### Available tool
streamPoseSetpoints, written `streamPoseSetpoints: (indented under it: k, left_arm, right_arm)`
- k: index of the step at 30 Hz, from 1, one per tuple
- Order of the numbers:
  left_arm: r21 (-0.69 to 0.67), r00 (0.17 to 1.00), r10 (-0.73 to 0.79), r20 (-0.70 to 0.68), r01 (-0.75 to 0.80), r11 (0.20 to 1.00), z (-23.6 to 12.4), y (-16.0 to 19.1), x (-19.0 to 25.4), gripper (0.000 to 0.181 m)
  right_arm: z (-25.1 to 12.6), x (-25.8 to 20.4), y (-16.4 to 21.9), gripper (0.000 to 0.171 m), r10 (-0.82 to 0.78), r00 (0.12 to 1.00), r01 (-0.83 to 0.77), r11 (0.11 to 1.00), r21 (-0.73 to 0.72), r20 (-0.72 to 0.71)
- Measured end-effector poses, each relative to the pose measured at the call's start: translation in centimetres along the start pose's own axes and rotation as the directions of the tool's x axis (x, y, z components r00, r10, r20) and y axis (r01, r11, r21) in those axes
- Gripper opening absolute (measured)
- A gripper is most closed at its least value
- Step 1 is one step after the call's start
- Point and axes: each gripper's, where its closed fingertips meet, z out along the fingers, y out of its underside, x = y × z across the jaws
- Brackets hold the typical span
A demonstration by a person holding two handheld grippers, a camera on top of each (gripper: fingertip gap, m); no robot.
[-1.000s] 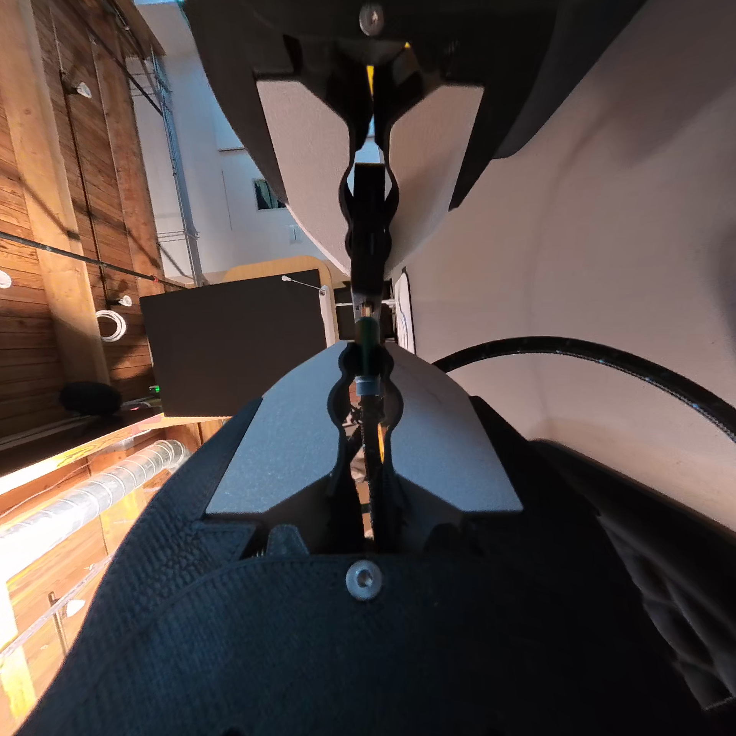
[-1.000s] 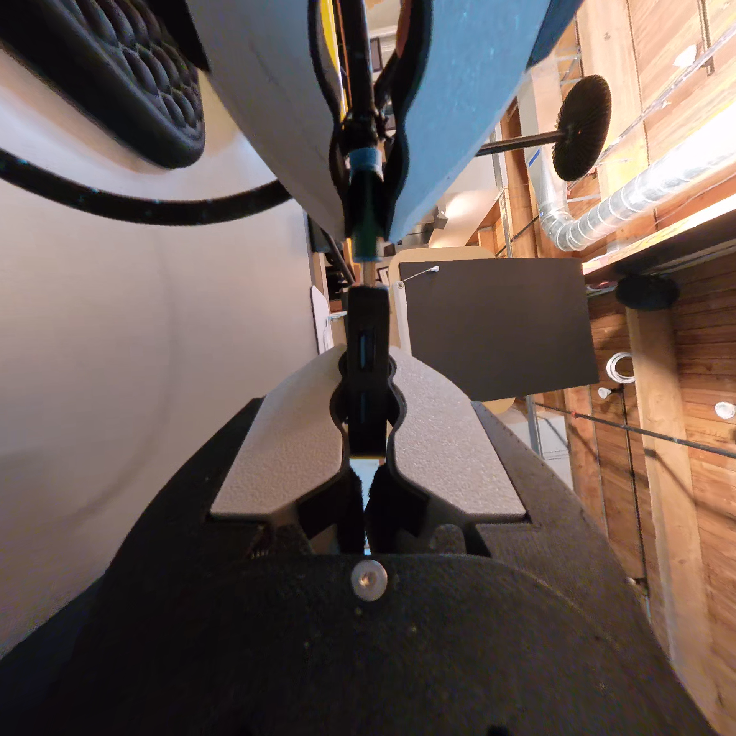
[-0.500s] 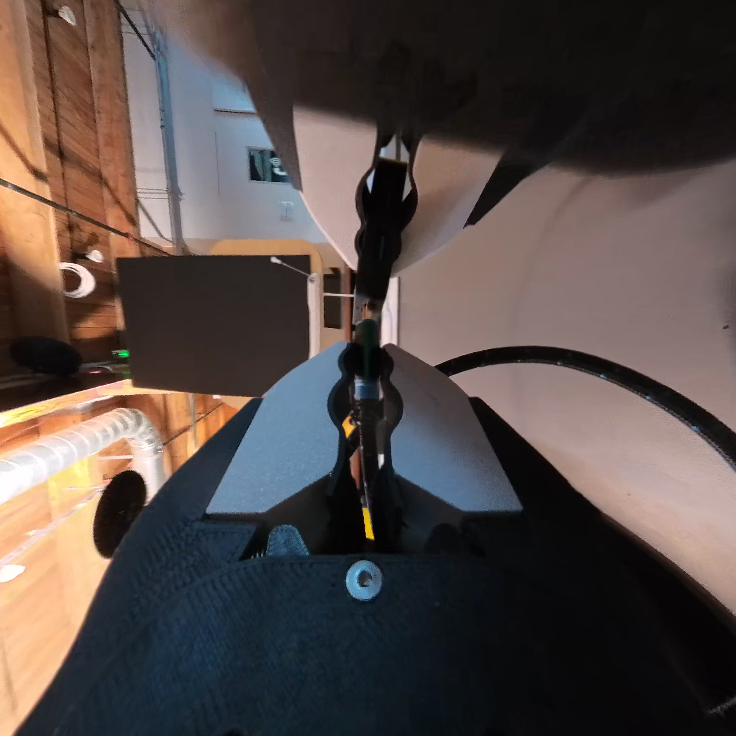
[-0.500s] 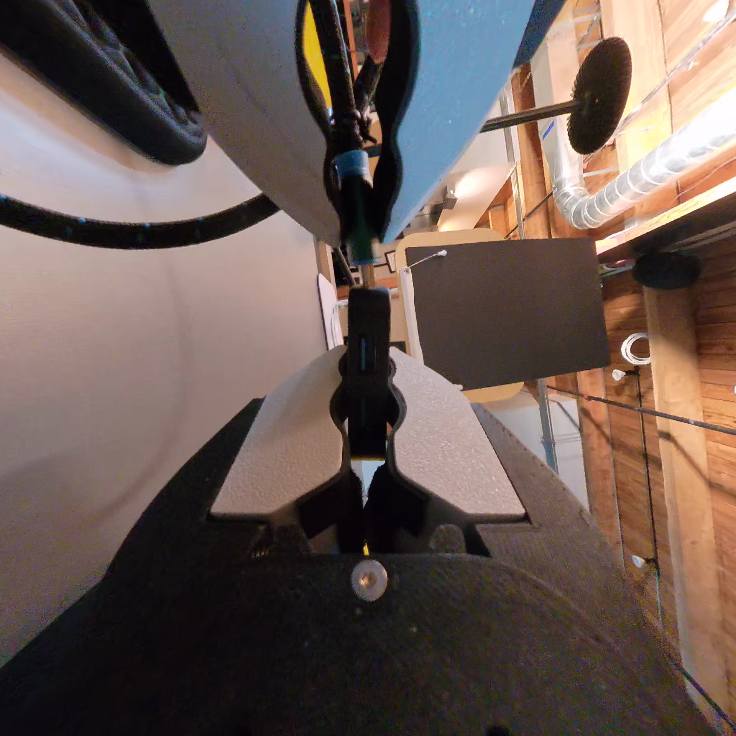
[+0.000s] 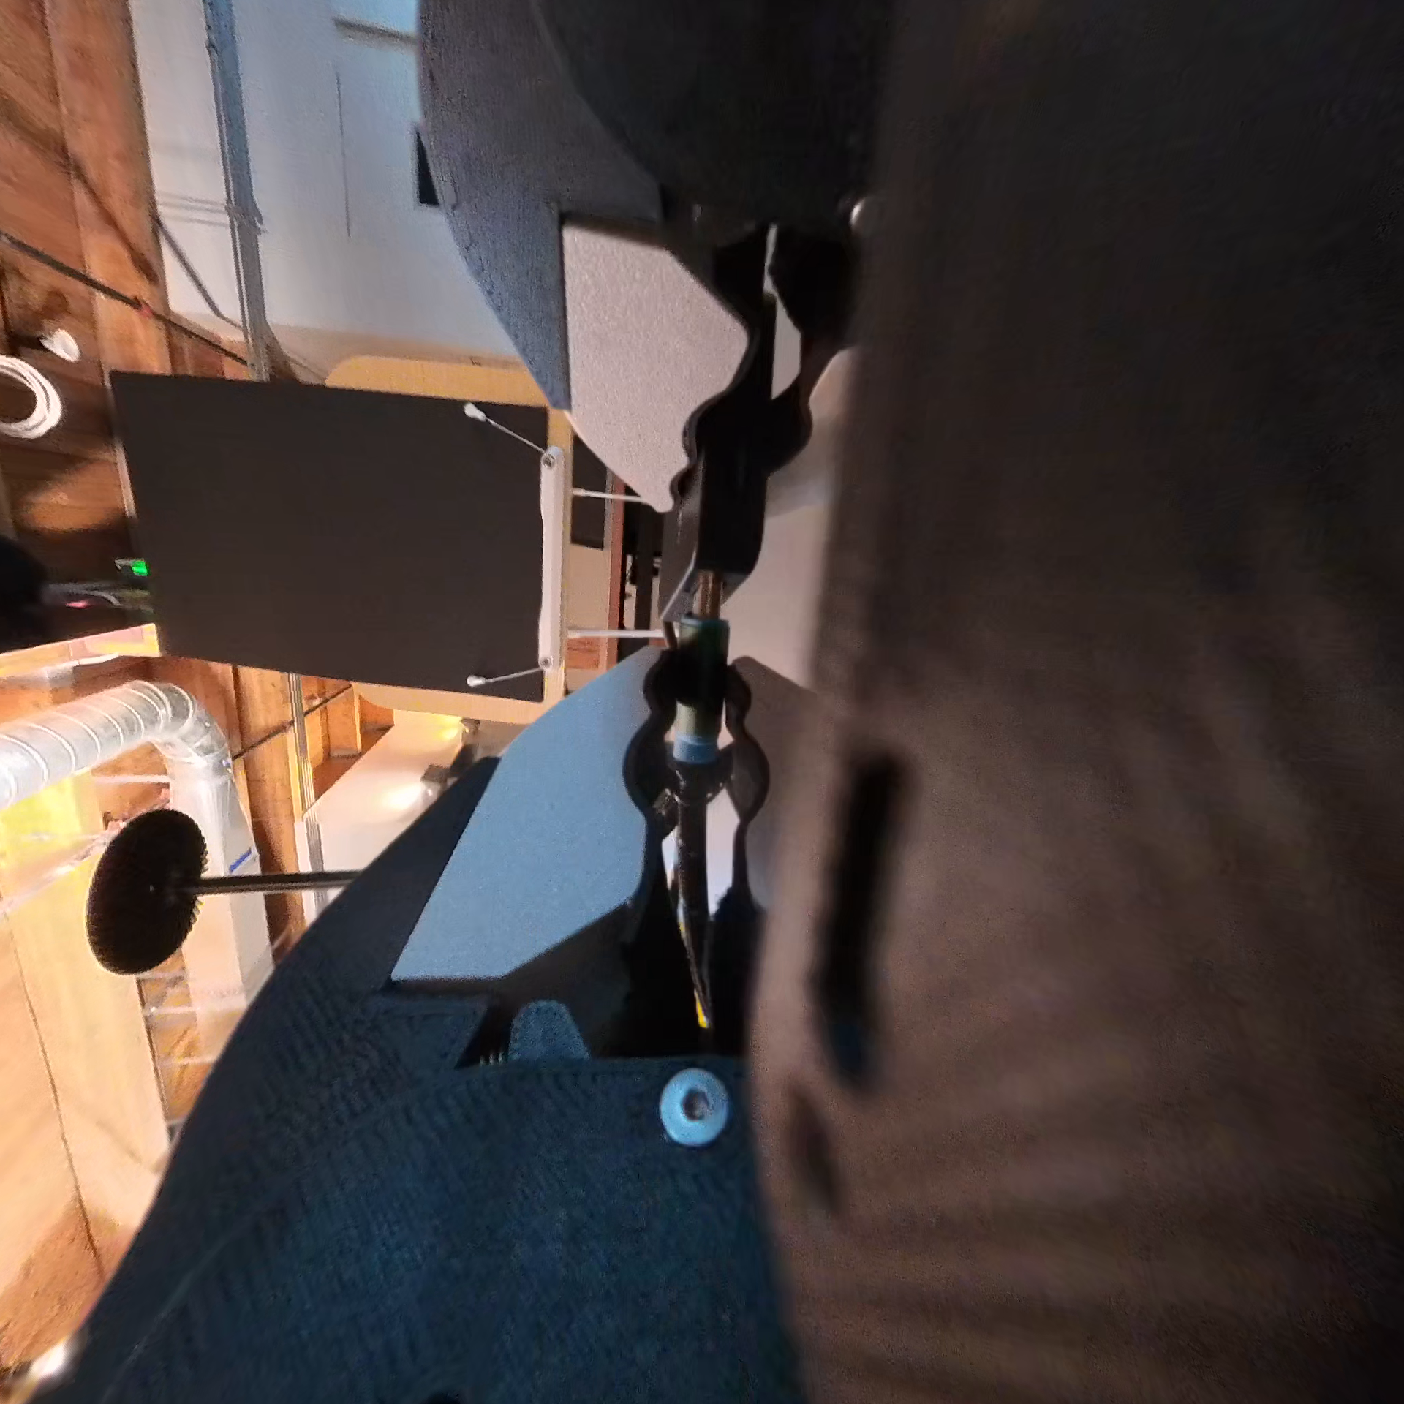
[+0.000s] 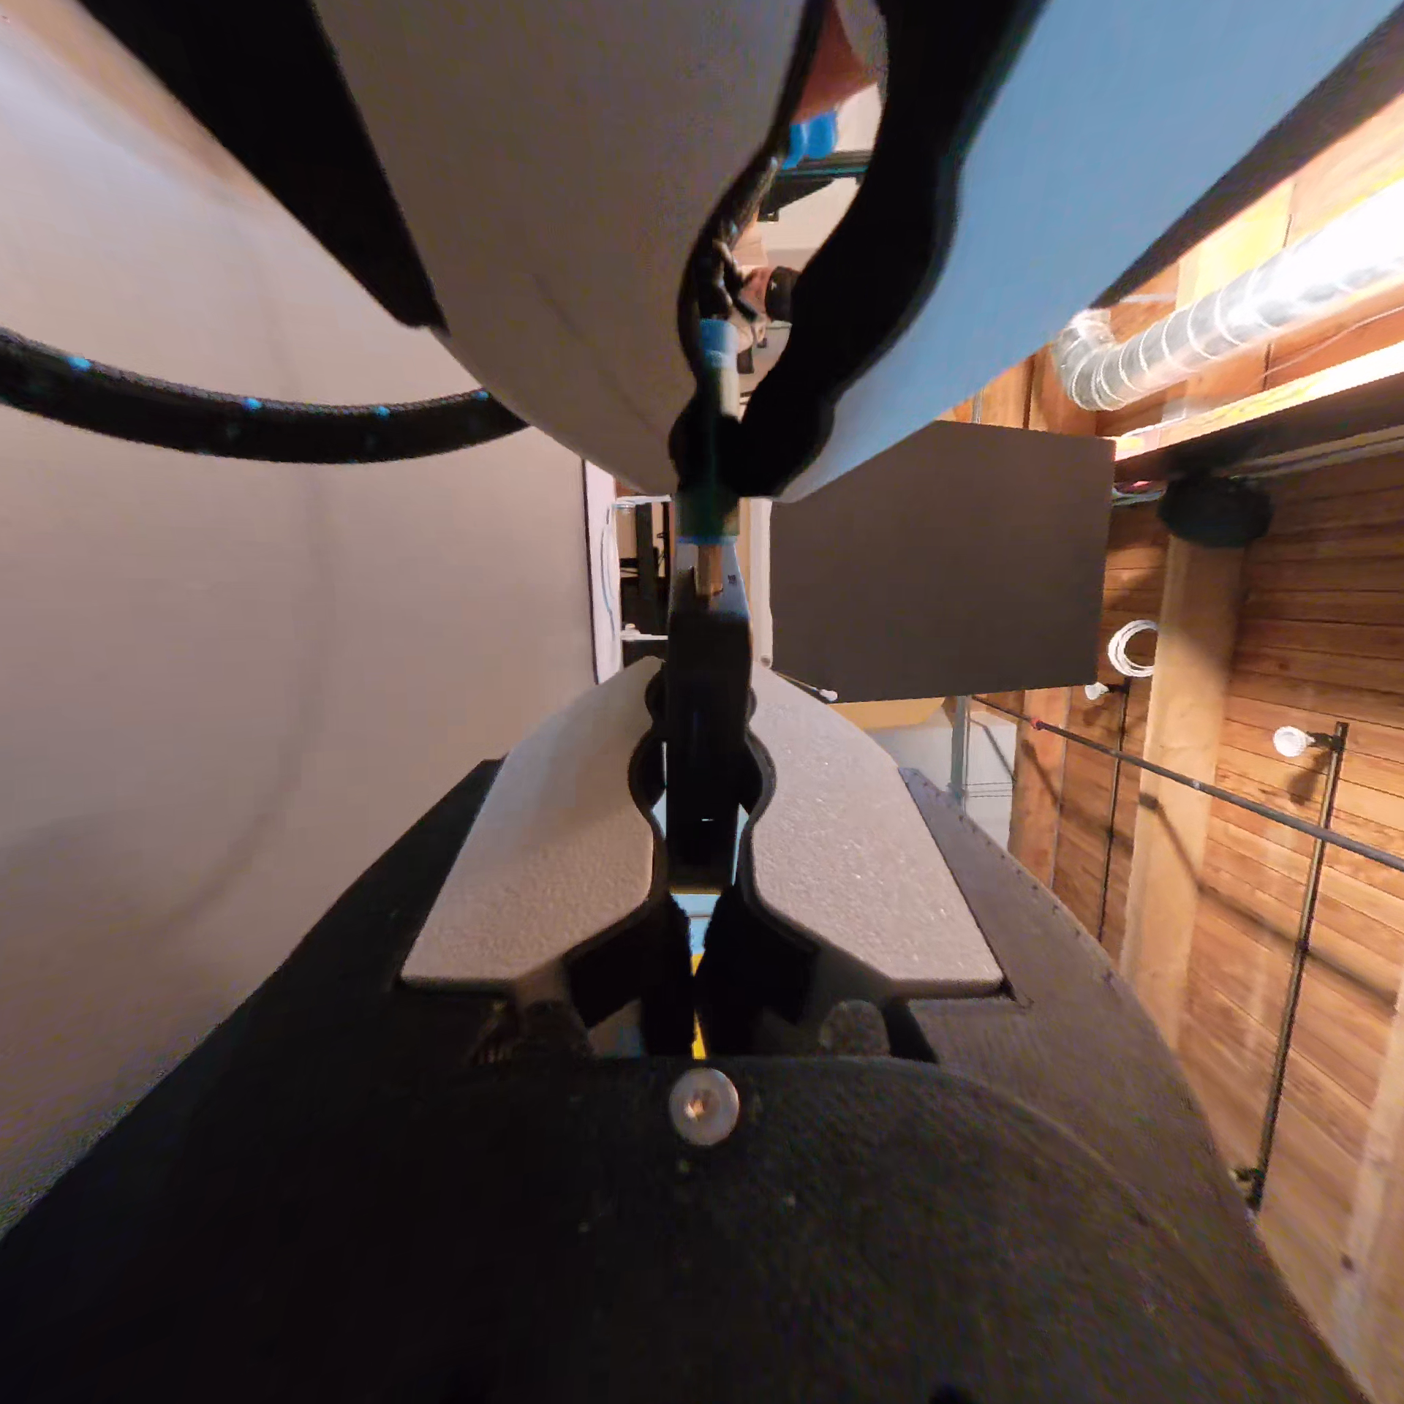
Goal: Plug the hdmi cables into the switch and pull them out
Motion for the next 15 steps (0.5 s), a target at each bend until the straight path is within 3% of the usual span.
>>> streamPoseSetpoints:
  k: [1,15]
  left_arm:
    - [-0.012,1.0,-0.004,-0.002,0.004,1.0,0.0,0.1,0.0,0.013]
    - [-0.03,0.999,-0.02,-0.031,0.019,0.999,0.4,0.2,0.7,0.011]
  right_arm:
    - [0.0,0.1,0.0,0.014,-0.009,1.0,0.009,1.0,0.005,-0.005]
    - [-1.7,-0.5,-0.9,0.02,-0.113,0.993,0.116,0.965,0.235,-0.03]
